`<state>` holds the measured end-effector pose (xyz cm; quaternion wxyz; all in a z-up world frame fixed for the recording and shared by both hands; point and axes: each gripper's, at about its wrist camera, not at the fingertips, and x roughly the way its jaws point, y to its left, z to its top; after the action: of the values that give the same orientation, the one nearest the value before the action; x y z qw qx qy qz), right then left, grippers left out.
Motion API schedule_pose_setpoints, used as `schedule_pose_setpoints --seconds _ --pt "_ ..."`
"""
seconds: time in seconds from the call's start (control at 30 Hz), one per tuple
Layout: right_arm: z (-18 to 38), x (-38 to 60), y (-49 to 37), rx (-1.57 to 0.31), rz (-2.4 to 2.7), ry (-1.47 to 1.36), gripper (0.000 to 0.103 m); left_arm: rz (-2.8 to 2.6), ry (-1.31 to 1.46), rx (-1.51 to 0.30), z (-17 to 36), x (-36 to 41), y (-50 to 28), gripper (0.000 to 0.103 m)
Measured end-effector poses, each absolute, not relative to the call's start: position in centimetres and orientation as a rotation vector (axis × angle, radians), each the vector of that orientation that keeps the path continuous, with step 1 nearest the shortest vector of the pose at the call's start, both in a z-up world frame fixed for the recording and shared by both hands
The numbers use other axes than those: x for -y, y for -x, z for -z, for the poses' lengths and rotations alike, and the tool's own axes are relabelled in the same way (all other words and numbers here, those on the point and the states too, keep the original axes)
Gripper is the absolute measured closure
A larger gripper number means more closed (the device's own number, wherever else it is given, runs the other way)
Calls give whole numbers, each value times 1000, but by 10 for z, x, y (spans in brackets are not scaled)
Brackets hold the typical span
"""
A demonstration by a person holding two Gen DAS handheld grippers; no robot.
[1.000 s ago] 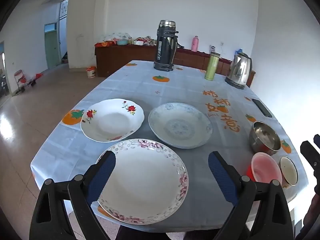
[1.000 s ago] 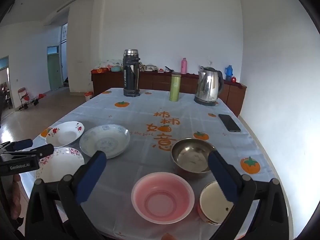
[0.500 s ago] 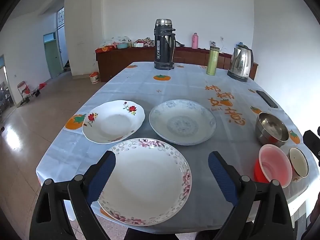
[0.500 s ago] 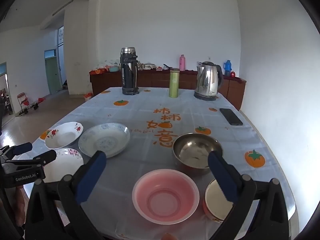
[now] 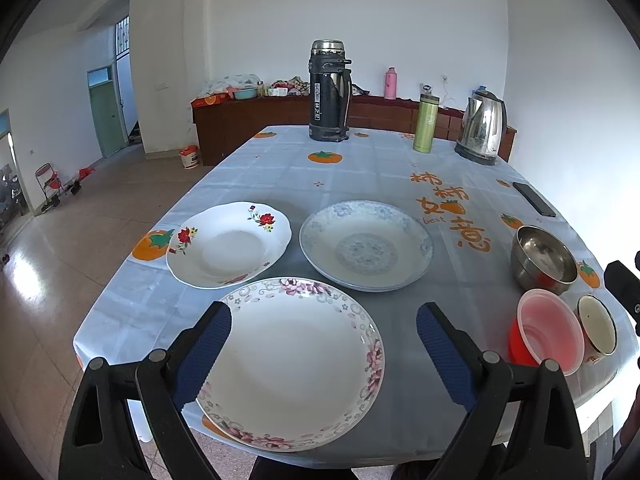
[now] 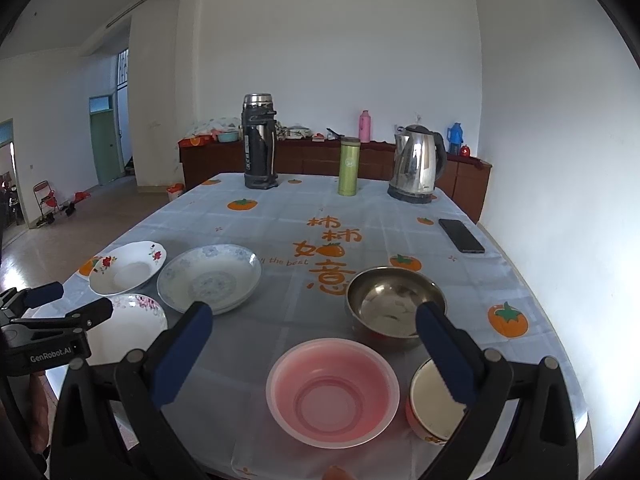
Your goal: Organize plates and bowls
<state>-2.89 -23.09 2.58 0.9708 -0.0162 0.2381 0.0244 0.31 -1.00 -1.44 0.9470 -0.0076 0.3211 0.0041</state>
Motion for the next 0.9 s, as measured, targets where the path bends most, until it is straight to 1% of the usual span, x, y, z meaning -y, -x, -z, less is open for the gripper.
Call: schedule_pose_setpoints --seconds 0.9 --pt "-21 230 27 -494 -40 31 0 -12 13 -669 19 12 -7 8"
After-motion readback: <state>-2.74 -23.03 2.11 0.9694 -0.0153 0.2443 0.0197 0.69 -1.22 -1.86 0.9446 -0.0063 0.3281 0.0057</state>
